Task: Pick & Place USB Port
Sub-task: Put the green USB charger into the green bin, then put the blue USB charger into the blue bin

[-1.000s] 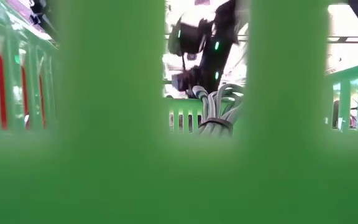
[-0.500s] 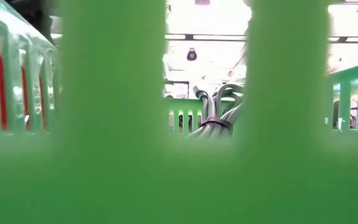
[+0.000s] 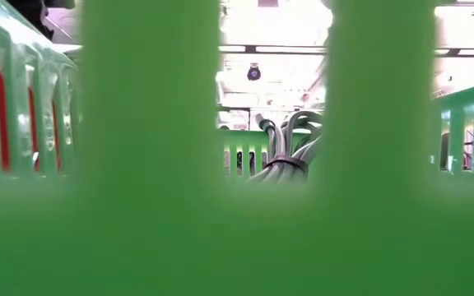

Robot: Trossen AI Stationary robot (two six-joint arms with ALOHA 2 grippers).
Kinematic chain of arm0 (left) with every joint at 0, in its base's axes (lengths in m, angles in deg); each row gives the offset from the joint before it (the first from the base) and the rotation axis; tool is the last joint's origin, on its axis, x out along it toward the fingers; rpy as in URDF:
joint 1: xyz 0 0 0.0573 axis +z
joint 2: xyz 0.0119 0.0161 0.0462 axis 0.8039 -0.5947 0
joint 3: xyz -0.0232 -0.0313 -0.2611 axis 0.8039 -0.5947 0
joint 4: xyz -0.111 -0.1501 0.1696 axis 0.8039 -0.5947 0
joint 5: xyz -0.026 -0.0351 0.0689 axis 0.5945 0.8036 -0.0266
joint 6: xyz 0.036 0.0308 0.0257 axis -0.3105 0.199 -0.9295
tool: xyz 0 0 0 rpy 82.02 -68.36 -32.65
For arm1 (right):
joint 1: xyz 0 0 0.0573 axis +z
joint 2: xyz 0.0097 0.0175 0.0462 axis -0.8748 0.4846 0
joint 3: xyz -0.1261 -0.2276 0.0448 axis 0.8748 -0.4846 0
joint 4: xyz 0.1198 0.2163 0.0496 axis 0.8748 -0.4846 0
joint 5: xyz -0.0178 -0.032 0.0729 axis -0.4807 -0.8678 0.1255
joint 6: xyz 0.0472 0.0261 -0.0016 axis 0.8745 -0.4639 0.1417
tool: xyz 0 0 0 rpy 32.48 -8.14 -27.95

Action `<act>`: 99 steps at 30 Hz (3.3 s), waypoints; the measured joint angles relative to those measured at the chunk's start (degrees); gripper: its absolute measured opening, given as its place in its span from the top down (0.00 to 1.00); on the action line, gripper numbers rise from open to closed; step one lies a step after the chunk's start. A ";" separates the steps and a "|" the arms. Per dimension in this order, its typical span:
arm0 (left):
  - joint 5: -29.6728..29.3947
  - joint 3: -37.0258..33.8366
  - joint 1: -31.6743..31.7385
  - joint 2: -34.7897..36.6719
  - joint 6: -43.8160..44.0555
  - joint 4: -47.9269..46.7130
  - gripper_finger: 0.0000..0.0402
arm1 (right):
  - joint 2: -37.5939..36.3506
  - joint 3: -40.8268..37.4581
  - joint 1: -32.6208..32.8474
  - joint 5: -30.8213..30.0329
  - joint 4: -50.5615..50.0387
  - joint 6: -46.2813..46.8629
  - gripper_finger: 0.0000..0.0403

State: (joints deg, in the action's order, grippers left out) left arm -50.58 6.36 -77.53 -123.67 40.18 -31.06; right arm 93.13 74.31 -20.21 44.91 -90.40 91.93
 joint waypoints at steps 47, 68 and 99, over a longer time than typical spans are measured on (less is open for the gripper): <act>0.25 -1.84 4.54 -1.65 -5.38 -3.56 0.46 | 11.81 0.00 -8.55 20.33 3.44 1.81 0.70; 2.61 -1.81 25.35 -20.09 -15.24 0.12 0.24 | 3.22 0.02 -11.29 33.86 5.93 -15.23 0.70; 22.40 -6.77 56.83 -33.34 -76.66 11.13 0.24 | 0.80 0.02 -11.00 32.28 -5.06 -21.21 0.70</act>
State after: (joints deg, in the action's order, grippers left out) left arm -28.18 -0.41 -20.71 -157.01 -36.48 -19.93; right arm 93.93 74.33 -31.21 77.20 -95.46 70.72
